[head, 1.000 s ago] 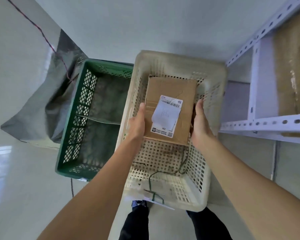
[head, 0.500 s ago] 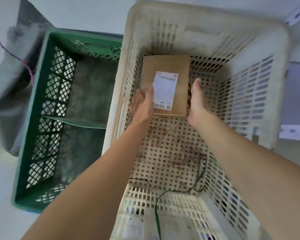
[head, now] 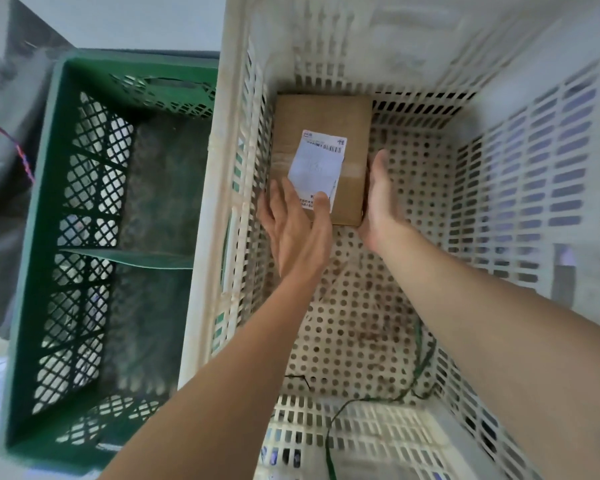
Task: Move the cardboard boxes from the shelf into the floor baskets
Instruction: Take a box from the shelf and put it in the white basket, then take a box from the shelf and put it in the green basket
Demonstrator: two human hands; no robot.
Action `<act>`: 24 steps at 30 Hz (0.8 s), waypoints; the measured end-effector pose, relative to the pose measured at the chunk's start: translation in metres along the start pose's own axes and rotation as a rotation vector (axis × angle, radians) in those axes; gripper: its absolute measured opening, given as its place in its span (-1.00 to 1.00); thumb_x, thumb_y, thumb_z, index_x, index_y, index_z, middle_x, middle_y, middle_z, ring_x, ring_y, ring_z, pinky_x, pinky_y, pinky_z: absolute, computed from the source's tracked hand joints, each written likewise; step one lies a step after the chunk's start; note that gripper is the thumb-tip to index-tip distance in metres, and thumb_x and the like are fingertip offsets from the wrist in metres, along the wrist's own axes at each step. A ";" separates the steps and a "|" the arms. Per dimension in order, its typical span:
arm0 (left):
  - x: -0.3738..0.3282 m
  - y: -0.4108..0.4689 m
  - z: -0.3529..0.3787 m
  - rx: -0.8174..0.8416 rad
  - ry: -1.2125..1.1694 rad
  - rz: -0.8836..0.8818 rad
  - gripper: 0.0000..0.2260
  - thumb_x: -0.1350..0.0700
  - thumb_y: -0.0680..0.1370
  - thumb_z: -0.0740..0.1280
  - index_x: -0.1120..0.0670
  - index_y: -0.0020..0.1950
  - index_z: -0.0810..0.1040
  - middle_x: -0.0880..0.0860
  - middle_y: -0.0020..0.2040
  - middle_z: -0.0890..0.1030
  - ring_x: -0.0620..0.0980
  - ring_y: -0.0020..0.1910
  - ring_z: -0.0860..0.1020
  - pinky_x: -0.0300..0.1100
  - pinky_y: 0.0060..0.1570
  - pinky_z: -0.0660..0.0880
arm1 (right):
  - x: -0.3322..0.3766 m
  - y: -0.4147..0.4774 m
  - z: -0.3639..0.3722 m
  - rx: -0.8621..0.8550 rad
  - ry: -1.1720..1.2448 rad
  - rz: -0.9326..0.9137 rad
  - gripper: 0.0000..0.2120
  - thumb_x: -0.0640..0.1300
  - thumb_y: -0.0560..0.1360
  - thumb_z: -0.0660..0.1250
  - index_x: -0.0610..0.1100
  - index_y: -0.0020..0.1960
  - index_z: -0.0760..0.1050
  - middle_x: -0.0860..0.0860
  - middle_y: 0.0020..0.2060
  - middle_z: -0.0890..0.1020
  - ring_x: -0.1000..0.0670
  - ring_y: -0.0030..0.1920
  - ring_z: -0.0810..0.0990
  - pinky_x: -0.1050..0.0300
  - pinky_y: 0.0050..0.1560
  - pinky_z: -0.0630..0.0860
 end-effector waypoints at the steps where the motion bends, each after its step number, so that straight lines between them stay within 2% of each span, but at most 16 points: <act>1: 0.001 0.001 0.001 0.013 0.009 -0.019 -0.34 -0.19 0.77 0.10 0.00 0.80 -0.05 -0.07 0.80 -0.09 -0.06 0.75 -0.22 0.09 0.68 -0.18 | -0.002 0.000 0.000 0.000 -0.016 0.001 -0.25 0.55 0.58 -0.09 0.12 0.28 0.67 -0.04 0.28 0.72 -0.08 0.33 0.67 -0.20 0.53 0.42; 5: -0.004 0.003 -0.003 0.058 0.069 -0.074 -0.36 -0.22 0.78 -0.01 -0.03 0.80 -0.07 -0.12 0.80 -0.11 -0.07 0.75 -0.22 0.21 0.69 -0.15 | 0.003 -0.009 -0.004 0.032 -0.135 0.008 -0.14 0.60 0.54 -0.11 0.11 0.57 0.45 -0.03 0.47 0.58 -0.07 0.50 0.52 -0.20 0.61 0.29; 8: -0.018 -0.004 -0.018 0.070 0.024 -0.092 -0.36 -0.24 0.77 0.02 0.00 0.80 0.02 -0.06 0.81 -0.03 -0.05 0.76 -0.16 0.27 0.70 -0.05 | 0.016 -0.034 -0.007 0.008 -0.168 -0.012 -0.16 0.60 0.54 -0.13 0.21 0.69 0.15 0.04 0.69 0.22 -0.06 0.68 0.17 -0.25 0.66 0.02; 10: -0.033 -0.016 -0.036 0.080 -0.079 -0.061 -0.38 -0.26 0.76 0.02 0.00 0.77 0.16 0.01 0.79 0.11 0.01 0.75 0.00 0.20 0.69 0.02 | 0.030 -0.058 -0.010 -0.001 -0.168 -0.106 -0.23 0.55 0.58 -0.15 0.25 0.70 0.04 0.11 0.72 0.06 0.00 0.70 0.04 -0.24 0.64 -0.06; 12: -0.057 -0.035 -0.060 0.114 -0.207 0.000 -0.40 -0.28 0.76 0.01 0.02 0.71 0.29 0.05 0.71 0.30 -0.04 0.65 0.21 0.07 0.64 0.12 | 0.048 -0.091 -0.012 0.004 -0.178 -0.198 -0.30 0.49 0.63 -0.17 0.26 0.70 0.02 0.16 0.72 0.02 0.05 0.70 0.00 -0.19 0.64 -0.05; 13: -0.071 -0.047 -0.074 0.140 -0.266 0.021 -0.38 -0.31 0.75 -0.01 0.00 0.70 0.32 0.04 0.69 0.35 -0.06 0.64 0.25 0.07 0.66 0.15 | 0.059 -0.110 -0.013 0.001 -0.184 -0.243 -0.33 0.45 0.66 -0.18 0.25 0.70 0.02 0.17 0.72 0.02 0.06 0.70 0.00 -0.17 0.64 -0.04; 16: -0.118 -0.092 -0.117 0.248 -0.398 0.038 -0.36 -0.48 0.65 -0.01 -0.20 0.61 0.40 -0.17 0.60 0.43 -0.33 0.60 0.29 0.00 0.63 0.23 | 0.098 -0.177 -0.010 -0.004 -0.191 -0.326 -0.38 0.39 0.69 -0.20 0.24 0.70 0.04 0.18 0.72 0.03 0.07 0.70 -0.01 -0.16 0.66 -0.02; 19: -0.166 -0.141 -0.165 0.330 -0.436 0.023 -0.20 -0.54 0.61 -0.01 -0.17 0.76 0.18 -0.09 0.75 0.23 -0.08 0.73 0.15 0.22 0.71 0.06 | 0.143 -0.256 0.000 0.020 -0.188 -0.388 -0.40 0.38 0.70 -0.20 0.25 0.70 0.03 0.23 0.71 0.01 0.13 0.70 -0.04 -0.13 0.69 -0.06; 24: -0.255 -0.220 -0.243 0.380 -0.454 0.128 -0.13 -0.55 0.53 0.01 -0.16 0.78 0.12 -0.09 0.78 0.15 -0.07 0.75 0.11 0.15 0.73 -0.03 | 0.218 -0.383 0.018 0.038 -0.148 -0.513 -0.42 0.33 0.72 -0.21 0.22 0.71 0.03 0.22 0.71 0.04 0.16 0.69 -0.01 -0.09 0.70 -0.05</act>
Point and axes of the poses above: each hand's wrist, its own y-axis towards the middle knuckle, its own z-axis out of the palm, x = y × z, the point moved 1 cm from there along y, towards the middle knuckle
